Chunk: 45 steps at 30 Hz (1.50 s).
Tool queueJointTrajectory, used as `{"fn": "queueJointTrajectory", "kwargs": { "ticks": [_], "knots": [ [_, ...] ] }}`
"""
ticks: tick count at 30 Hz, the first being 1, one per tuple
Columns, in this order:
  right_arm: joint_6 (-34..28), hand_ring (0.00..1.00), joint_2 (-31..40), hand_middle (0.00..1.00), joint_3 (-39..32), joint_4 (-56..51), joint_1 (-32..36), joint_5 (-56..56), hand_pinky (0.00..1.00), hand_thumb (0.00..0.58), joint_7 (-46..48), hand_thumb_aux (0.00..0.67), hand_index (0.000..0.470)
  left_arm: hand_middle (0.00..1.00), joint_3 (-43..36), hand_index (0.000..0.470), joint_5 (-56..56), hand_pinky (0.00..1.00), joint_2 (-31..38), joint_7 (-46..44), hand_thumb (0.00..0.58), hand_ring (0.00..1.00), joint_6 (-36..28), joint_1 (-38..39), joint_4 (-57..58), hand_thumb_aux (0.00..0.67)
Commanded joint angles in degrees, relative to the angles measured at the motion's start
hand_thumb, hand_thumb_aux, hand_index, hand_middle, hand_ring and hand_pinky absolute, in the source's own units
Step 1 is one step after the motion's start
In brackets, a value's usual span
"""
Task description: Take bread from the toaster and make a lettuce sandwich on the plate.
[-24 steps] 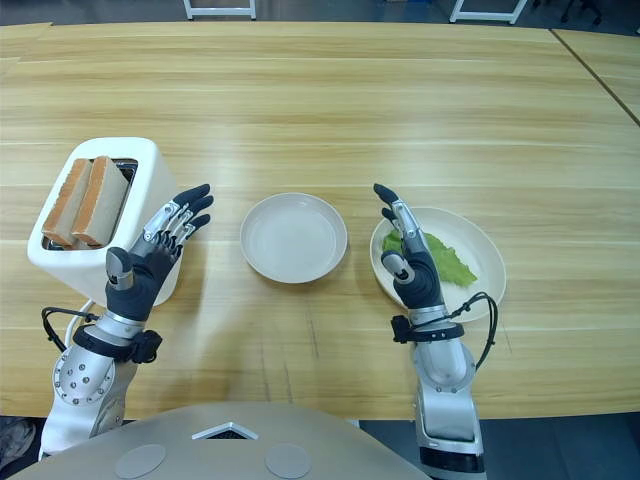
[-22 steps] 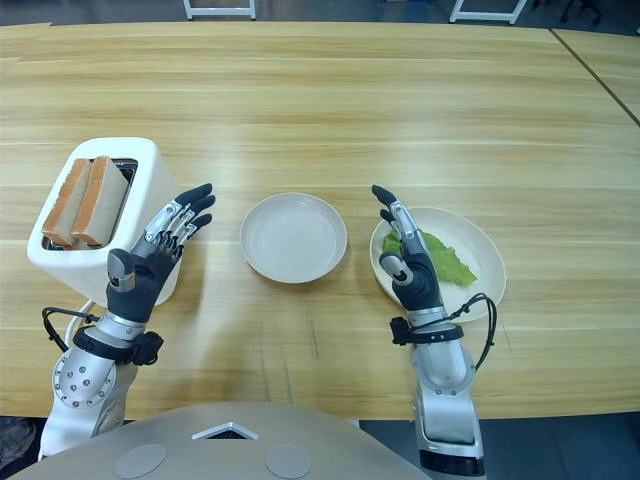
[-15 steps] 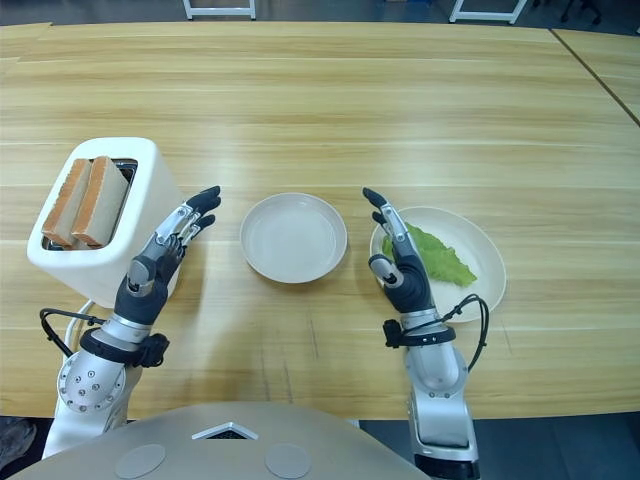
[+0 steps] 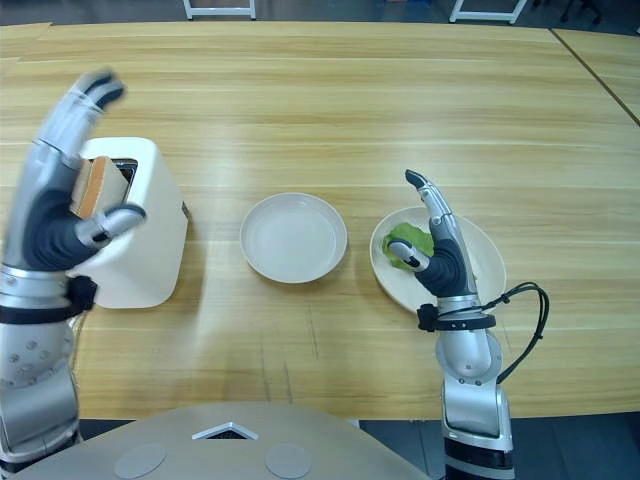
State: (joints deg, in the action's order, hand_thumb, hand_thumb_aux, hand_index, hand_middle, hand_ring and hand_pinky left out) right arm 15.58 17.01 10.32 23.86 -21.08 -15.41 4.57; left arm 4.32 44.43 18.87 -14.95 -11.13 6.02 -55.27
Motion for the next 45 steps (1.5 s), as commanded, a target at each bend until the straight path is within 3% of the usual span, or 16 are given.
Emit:
{"fn": "queueJointTrajectory", "kwargs": {
  "ticks": [1,5,13,29,42,43,44,45],
  "knots": [
    [-0.3,0.00,0.6,0.00,0.8,-2.5,0.8,-1.5,0.00,0.000,-1.0,0.000,0.000,0.00,7.2,0.000,11.4,0.00,9.0,-3.3,0.000,0.00,-3.0,-2.0,11.4,0.000],
    [0.2,0.00,1.1,0.00,1.6,-4.2,1.2,-1.5,0.00,0.000,-1.3,0.000,0.000,0.00,9.6,0.000,20.4,0.00,13.5,-5.6,0.000,0.00,-4.4,1.7,19.3,0.000],
    [1.2,0.00,1.1,0.00,1.7,-4.8,0.4,-1.1,0.00,0.000,-1.2,0.000,0.000,0.00,8.2,0.000,28.8,0.00,16.3,-8.6,0.000,0.00,-4.2,6.7,25.1,0.000],
    [1.8,0.00,0.8,0.00,0.7,-4.7,-0.5,-0.8,0.00,0.000,-1.1,0.000,0.000,0.00,12.4,0.000,28.9,0.00,19.2,-8.5,0.000,0.00,-4.0,6.0,25.2,0.000],
    [2.2,0.00,0.9,0.00,0.5,-4.8,-0.5,-0.8,0.00,0.000,-1.1,0.000,0.000,0.00,4.9,0.000,28.8,0.00,16.3,-11.1,0.000,0.00,-2.2,8.2,25.3,0.000],
    [2.2,0.00,0.9,0.00,0.4,-4.9,-0.6,-0.8,0.00,0.000,-1.1,0.000,0.000,0.00,4.8,0.092,28.1,0.00,15.7,-10.9,0.205,0.00,-2.3,7.7,24.6,0.131],
    [2.3,0.00,0.9,0.00,0.3,-4.9,-0.6,-0.9,0.00,0.000,-1.1,0.000,0.000,0.00,4.8,0.240,27.3,0.00,15.1,-10.7,0.441,0.00,-2.5,7.1,23.9,0.342],
    [2.4,0.00,0.8,0.00,0.3,-5.0,-0.7,-0.9,0.00,0.000,-1.1,0.000,0.000,0.00,4.9,0.345,26.2,0.00,14.7,-10.4,0.539,0.00,-2.6,6.5,23.4,0.491]
  ]
}}
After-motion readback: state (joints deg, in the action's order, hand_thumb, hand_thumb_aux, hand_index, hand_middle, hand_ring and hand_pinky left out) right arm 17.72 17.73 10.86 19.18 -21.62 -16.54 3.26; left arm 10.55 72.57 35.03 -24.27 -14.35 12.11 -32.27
